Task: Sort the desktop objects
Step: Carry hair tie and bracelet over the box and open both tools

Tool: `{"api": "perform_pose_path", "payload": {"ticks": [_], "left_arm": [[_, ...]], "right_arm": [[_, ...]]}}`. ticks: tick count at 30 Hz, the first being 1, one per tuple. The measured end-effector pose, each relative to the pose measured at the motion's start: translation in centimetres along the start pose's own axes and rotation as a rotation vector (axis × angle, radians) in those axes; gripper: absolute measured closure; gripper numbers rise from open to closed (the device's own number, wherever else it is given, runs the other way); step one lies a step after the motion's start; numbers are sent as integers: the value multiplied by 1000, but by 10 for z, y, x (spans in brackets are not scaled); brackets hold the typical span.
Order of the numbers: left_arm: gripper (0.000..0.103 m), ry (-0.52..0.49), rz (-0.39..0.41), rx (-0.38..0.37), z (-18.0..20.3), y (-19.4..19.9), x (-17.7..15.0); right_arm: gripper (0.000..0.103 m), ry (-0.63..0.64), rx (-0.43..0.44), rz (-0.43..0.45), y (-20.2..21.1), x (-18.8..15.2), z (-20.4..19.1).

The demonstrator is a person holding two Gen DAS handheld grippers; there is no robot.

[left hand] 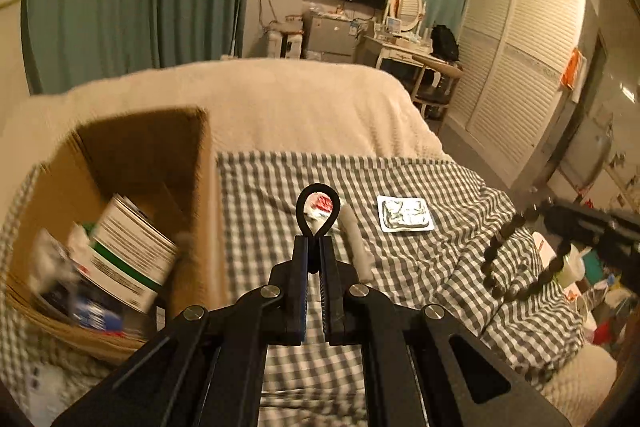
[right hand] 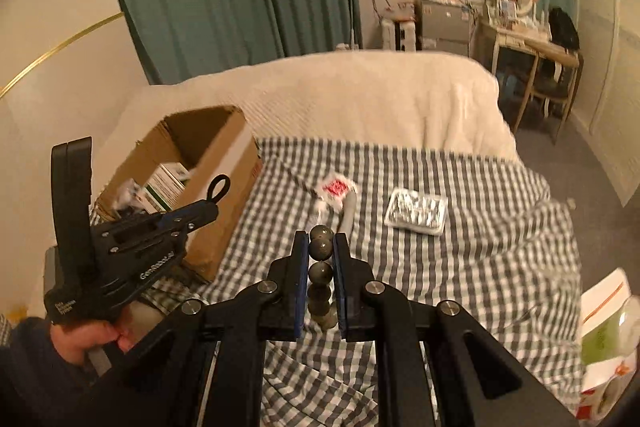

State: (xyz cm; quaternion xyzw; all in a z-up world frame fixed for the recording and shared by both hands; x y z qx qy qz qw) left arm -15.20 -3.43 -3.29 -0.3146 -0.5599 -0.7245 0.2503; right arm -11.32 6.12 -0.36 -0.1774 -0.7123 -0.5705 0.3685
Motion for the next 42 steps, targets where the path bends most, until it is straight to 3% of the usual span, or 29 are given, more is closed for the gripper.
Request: {"api": "perform_pose_path", "payload": {"ticks": [7, 14, 22, 28, 30, 31, 32, 33, 35, 42], "left_arm": [[98, -26, 54, 67, -43, 36, 30], [98, -22, 88, 174, -116, 50, 55], [98, 21, 41, 268, -189, 25, 54], [96, 52, -24, 262, -208, -8, 38], [83, 47, -34, 269, -210, -14, 37], [58, 44, -38, 269, -209, -16, 36], [25, 42, -40, 281, -209, -17, 36], [16, 44, -27, 306, -210, -16, 36], [10, 54, 25, 338, -208, -9, 42], [10, 56, 44, 275, -160, 10, 54]], "right_arm": [[92, 104, 14, 33, 14, 51, -55], [92, 167, 103, 32, -9, 96, -131], [92, 211, 181, -24, -71, 120, -198], [92, 214, 212, -60, -121, 128, -211], [86, 213, 217, -50, -128, 131, -211], [73, 208, 222, -46, -130, 133, -209], [64, 194, 227, -37, -130, 136, -203], [52, 178, 227, -24, -128, 138, -196], [48, 150, 219, 8, -118, 142, -180], [48, 119, 63, 49, -70, 135, -98]]}}
Point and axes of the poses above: each gripper's, at about its wrist camera, not at the fingertips, and y roughly against the way its jaws point, z to its right, x to its top, the point moved 9 cm from there along -y, roughly the way its jaws point, and after that the axes turned 3 degrees about y, right-handed, at the moved point
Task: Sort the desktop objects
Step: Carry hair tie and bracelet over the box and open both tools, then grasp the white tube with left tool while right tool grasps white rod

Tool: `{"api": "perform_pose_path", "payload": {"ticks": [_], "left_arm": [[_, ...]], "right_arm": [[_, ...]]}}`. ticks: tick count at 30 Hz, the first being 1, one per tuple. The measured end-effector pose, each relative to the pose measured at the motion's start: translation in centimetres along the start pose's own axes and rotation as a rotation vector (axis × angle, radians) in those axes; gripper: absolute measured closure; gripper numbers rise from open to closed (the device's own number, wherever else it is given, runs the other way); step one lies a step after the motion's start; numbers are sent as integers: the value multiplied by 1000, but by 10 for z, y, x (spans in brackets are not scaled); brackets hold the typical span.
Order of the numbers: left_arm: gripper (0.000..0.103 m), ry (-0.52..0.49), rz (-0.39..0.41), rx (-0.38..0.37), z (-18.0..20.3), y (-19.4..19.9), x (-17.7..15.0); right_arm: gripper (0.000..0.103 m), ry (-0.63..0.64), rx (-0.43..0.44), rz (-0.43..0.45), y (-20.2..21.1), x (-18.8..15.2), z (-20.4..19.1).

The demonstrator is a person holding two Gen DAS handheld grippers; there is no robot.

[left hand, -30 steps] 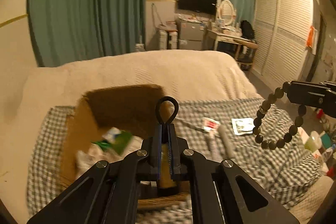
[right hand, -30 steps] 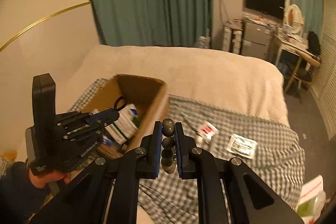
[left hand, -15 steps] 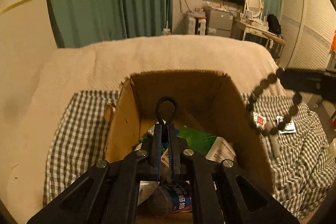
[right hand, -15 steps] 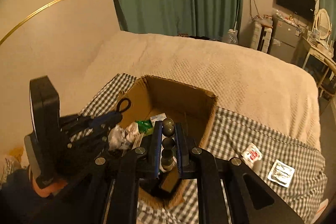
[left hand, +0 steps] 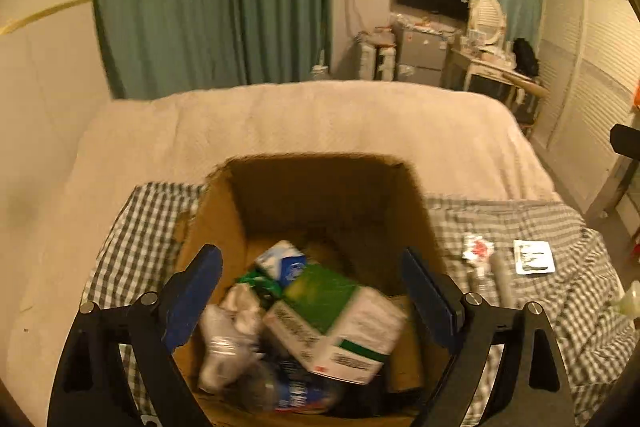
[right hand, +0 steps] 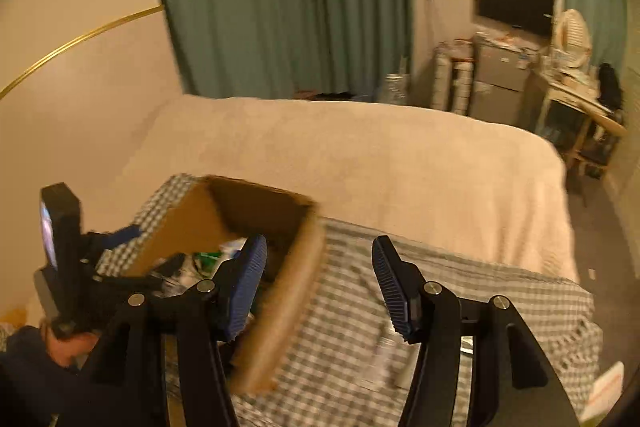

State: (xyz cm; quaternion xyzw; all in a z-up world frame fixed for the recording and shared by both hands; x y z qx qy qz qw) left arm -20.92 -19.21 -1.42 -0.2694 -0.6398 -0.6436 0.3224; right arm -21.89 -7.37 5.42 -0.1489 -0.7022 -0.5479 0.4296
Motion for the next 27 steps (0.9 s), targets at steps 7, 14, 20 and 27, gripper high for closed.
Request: {"api": "perform_pose_path", "payload": {"ticks": [7, 14, 20, 27], "left_arm": [[10, -54, 42, -93, 79, 47, 15], [10, -97, -9, -166, 159, 53, -9], [10, -109, -108, -206, 202, 9, -57], [10, -83, -161, -148, 212, -56, -107]], "right_arm": [[48, -89, -98, 52, 75, -16, 66], [48, -118, -146, 67, 121, -46, 107], [46, -155, -171, 38, 122, -92, 139], [46, -189, -165, 14, 75, -136, 157]]}}
Point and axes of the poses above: each gripper's, at about its wrist camera, not at the fingertips, and y roughly against the way its jaws point, z to its right, x to its top, the point moved 9 cm from there along -y, roughly the way its jaws point, and after that the axes turned 3 degrees about y, right-handed, at the moved point
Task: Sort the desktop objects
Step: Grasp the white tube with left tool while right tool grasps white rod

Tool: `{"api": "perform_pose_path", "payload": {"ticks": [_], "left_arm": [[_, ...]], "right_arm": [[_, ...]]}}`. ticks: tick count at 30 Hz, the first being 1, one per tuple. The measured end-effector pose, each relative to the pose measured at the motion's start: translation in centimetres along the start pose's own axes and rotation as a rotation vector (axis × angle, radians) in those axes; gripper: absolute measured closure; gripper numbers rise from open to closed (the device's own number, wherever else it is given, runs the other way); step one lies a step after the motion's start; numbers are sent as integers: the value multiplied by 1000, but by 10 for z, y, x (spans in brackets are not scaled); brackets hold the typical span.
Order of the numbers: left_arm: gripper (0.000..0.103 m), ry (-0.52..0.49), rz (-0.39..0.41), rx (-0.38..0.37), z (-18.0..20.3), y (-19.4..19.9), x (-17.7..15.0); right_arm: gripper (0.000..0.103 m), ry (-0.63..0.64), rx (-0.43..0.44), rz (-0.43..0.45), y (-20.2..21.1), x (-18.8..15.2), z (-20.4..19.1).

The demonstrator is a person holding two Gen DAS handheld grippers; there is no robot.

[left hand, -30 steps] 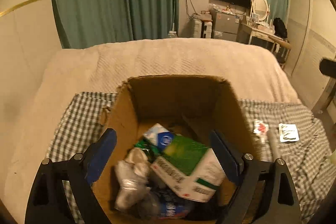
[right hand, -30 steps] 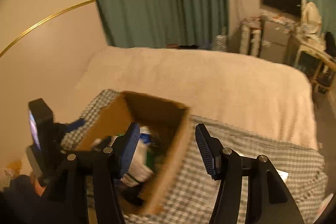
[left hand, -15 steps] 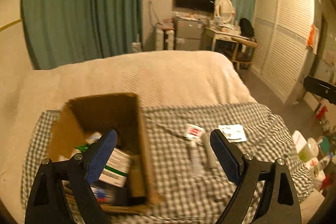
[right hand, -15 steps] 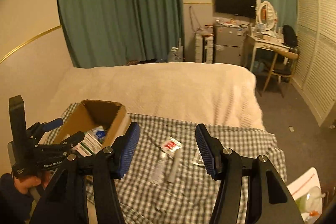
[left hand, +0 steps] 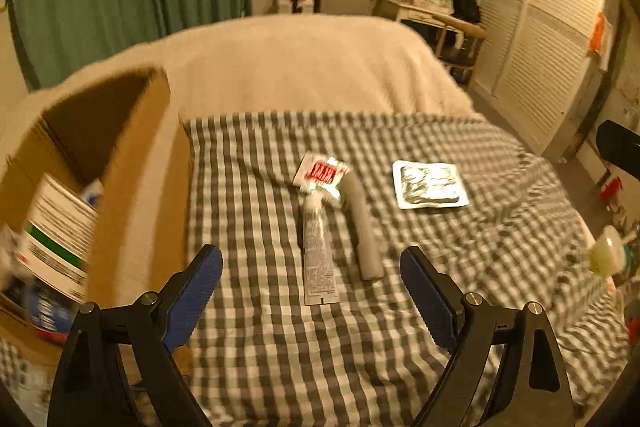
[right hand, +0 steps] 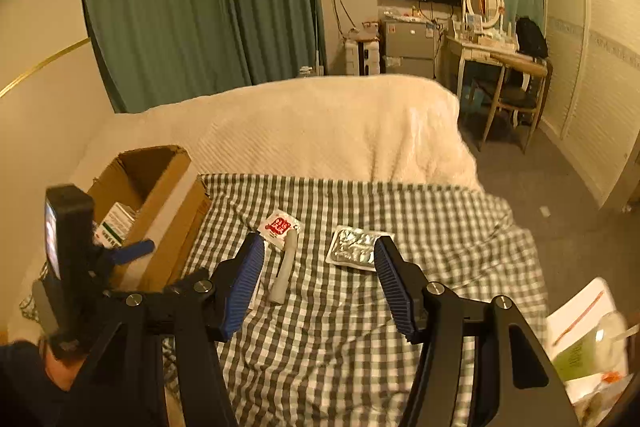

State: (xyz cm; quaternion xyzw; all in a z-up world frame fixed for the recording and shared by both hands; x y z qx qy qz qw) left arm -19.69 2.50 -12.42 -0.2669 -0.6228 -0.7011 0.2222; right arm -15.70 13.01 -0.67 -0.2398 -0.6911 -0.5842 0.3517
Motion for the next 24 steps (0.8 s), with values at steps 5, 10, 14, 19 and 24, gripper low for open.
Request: {"api": "perform_pose_path", "payload": {"ticks": [5, 10, 14, 19, 24], "left_arm": [[10, 28, -43, 6, -8, -55, -23], [16, 34, -93, -20, -13, -97, -26], [48, -41, -115, -20, -11, -118, -27], [76, -30, -105, -61, -13, -115, -24], [76, 15, -51, -13, -32, -101, -11]], "right_arm": [[46, -71, 18, 9, -63, -34, 0], [47, -87, 69, -72, -133, -66, -2], [51, -125, 107, -114, -176, -73, -1], [51, -77, 102, -120, -194, -76, -17], [55, -54, 122, -153, -199, -87, -36]]}}
Point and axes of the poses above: each gripper's, at about its wrist camera, not at the fingertips, and y roughly against the way its jaws point, z to its right, x to its top, the point moved 9 cm from there along -y, roughly the way its jaws point, and after that the axes turned 3 degrees about y, right-handed, at the moved point
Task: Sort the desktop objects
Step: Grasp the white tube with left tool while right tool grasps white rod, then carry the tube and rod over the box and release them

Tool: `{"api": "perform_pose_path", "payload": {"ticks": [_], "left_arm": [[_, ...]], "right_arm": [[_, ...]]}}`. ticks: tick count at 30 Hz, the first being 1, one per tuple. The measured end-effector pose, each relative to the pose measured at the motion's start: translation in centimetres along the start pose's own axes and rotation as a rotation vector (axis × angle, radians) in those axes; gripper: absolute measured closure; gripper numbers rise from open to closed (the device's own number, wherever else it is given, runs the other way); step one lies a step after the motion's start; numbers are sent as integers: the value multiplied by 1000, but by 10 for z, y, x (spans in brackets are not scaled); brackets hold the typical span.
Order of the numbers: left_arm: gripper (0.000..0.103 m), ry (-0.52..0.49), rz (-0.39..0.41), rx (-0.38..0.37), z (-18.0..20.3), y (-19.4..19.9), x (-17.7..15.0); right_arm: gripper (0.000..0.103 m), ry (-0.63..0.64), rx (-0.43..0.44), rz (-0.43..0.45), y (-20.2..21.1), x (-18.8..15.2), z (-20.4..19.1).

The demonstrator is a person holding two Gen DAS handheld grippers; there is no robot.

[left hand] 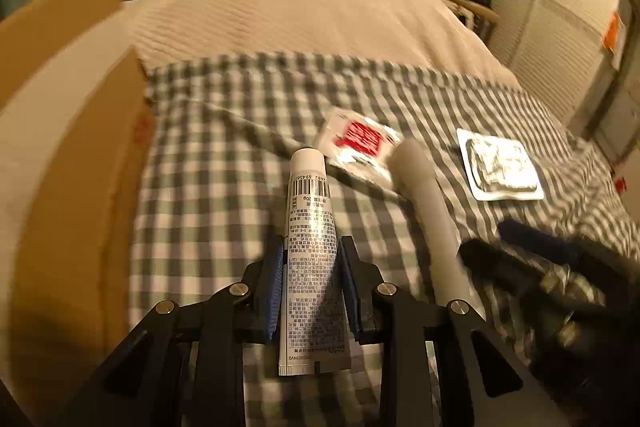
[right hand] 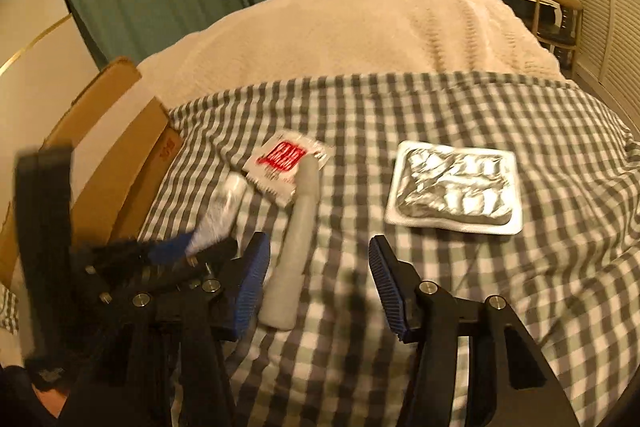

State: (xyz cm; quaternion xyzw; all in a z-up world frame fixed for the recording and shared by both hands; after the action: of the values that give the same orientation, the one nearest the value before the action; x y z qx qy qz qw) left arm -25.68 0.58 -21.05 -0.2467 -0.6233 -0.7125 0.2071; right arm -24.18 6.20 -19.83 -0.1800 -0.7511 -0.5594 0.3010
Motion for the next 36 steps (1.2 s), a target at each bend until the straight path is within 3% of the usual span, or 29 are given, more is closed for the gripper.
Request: {"api": "perform_pose_path", "payload": {"ticks": [5, 7, 10, 18, 28, 36], "left_arm": [[76, 23, -13, 16, -8, -2, -1], [76, 25, -17, 16, -11, -1, 0], [76, 29, -17, 10, -12, 0, -1], [76, 37, 2, 4, -5, 18, -3], [76, -1, 72, -50, 12, 83, 2], [76, -38, 170, -93, 16, 149, 21]], "right_arm": [[60, 30, 33, -53, -13, -15, -18], [71, 41, 36, -79, -19, -20, -20], [81, 51, 34, -116, -27, -27, -20], [85, 24, 20, -55, -8, -21, -15], [85, -46, 20, -13, 58, -17, -16], [85, 19, -44, 54, 145, 0, -34]]}}
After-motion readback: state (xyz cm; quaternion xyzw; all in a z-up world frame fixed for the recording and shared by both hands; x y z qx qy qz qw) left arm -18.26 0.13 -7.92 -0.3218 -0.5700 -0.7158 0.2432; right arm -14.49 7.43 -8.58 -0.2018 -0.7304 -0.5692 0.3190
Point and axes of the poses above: each gripper's, at about its wrist camera, not at the fingertips, and y roughly against the way its jaws point, z to its right, x to its top, the point moved 9 cm from there along -y, roughly the way its jaws point, and after that the axes turned 3 degrees about y, right-handed, at the moved point
